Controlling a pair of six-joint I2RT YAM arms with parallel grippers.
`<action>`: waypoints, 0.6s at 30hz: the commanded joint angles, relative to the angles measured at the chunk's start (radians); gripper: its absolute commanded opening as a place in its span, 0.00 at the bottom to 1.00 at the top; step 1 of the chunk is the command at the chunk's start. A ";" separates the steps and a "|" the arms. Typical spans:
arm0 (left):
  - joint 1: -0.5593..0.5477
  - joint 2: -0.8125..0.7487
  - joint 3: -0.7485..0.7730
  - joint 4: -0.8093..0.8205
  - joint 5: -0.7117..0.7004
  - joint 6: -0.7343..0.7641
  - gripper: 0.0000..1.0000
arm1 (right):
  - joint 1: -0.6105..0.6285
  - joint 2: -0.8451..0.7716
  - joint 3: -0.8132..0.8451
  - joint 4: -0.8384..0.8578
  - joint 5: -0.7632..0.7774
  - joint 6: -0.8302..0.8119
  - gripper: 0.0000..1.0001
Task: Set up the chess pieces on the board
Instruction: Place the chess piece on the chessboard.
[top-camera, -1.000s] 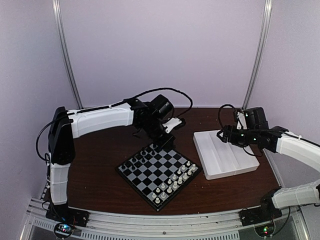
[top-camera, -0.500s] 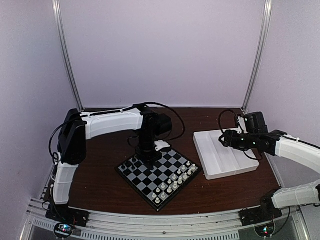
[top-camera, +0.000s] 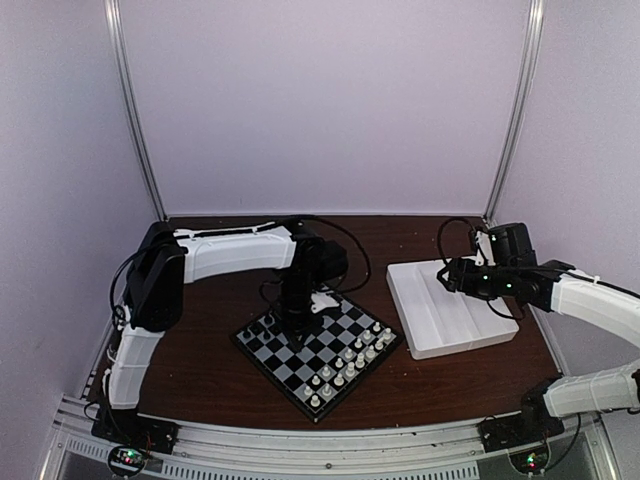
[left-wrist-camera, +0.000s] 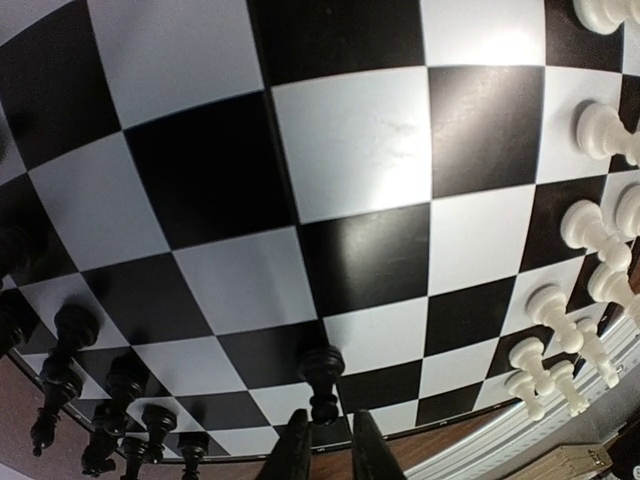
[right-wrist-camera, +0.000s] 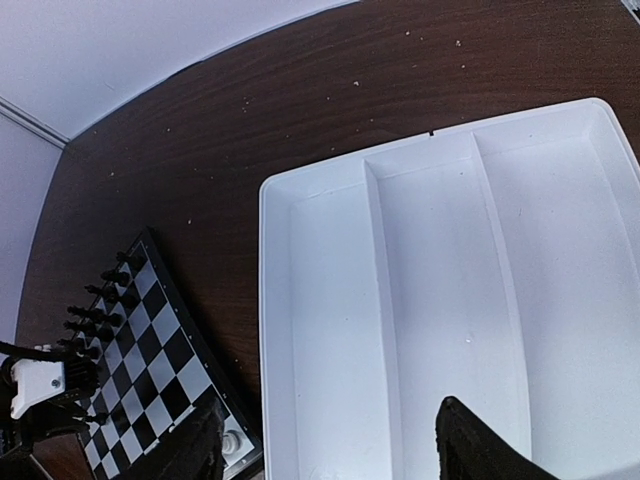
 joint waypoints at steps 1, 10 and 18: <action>-0.006 0.017 0.018 -0.012 -0.021 -0.005 0.18 | -0.007 0.003 -0.001 0.023 -0.016 0.000 0.72; -0.015 -0.040 -0.020 0.038 -0.038 -0.013 0.33 | -0.008 -0.003 -0.008 0.017 -0.013 -0.001 0.72; -0.049 -0.167 -0.189 0.255 -0.160 -0.082 0.38 | -0.013 0.017 -0.016 0.038 -0.036 0.004 0.72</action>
